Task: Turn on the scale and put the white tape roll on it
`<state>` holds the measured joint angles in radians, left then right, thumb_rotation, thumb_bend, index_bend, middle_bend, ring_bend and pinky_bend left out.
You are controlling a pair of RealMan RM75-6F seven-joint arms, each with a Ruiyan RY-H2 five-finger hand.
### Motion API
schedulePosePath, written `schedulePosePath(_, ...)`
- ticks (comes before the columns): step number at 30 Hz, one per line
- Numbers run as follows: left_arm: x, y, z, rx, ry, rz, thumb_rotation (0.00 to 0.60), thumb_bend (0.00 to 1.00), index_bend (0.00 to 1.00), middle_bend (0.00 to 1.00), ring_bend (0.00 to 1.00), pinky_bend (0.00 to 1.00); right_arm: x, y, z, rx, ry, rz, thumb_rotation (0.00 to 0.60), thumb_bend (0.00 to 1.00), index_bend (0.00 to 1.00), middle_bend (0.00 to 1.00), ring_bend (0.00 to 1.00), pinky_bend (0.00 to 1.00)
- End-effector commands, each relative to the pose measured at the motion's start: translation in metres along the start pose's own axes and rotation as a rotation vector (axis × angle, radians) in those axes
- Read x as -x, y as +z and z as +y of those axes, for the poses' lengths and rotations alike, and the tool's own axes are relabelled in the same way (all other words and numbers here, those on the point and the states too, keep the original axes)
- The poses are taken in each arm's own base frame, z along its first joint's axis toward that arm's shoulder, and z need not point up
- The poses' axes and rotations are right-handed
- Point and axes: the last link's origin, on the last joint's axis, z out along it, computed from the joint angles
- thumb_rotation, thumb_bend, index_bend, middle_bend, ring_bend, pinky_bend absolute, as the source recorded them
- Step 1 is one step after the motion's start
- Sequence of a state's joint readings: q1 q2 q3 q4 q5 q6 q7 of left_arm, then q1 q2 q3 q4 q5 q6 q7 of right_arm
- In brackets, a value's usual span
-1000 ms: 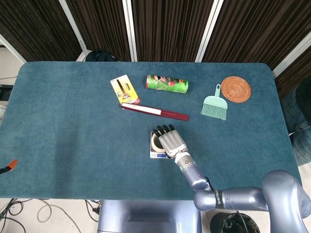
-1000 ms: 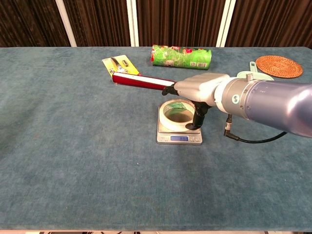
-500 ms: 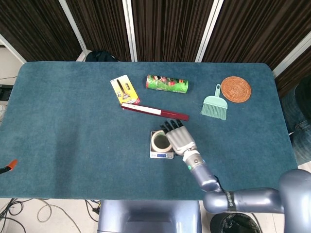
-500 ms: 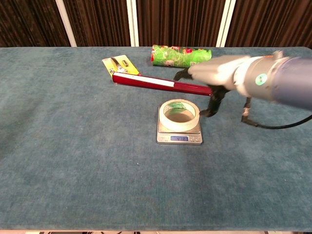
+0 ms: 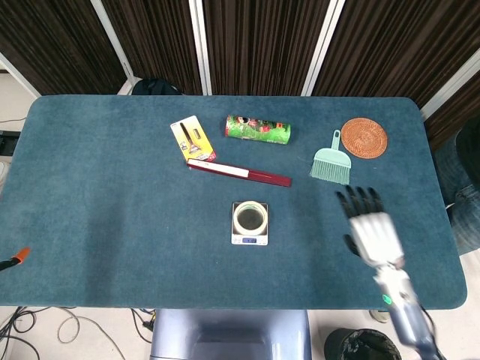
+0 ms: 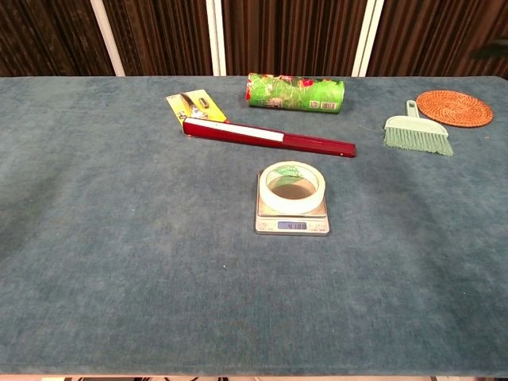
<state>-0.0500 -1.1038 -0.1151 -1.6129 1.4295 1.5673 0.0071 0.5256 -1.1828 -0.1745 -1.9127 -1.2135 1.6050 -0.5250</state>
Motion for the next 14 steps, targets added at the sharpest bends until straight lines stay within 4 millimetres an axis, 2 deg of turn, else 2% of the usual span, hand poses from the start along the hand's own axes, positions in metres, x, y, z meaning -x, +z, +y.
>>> schedulePosePath(1, 0.003, 0.0, 0.002, 0.006, 0.005, -0.008, 0.6, 0.0, 0.01, 0.0, 0.0, 0.0, 0.012, -0.054, 0.047, 0.099, -0.008, 0.035, 0.6, 0.39, 0.0, 0.02, 0.03, 0.04)
schedulePosePath(6, 0.006, -0.001, 0.003, -0.004, -0.002, -0.035, 0.6, 0.0, 0.01, 0.0, 0.0, 0.0, 0.023, -0.082, 0.069, 0.182, -0.022, 0.025, 0.6, 0.39, 0.0, 0.01, 0.03, 0.02)
schedulePosePath(14, 0.006, -0.003, 0.002, -0.02, 0.001, -0.064, 0.6, 0.0, 0.0, 0.0, 0.0, 0.0, 0.019, -0.087, 0.081, 0.209, -0.035, 0.03, 0.6, 0.39, 0.0, 0.01, 0.02, 0.01)
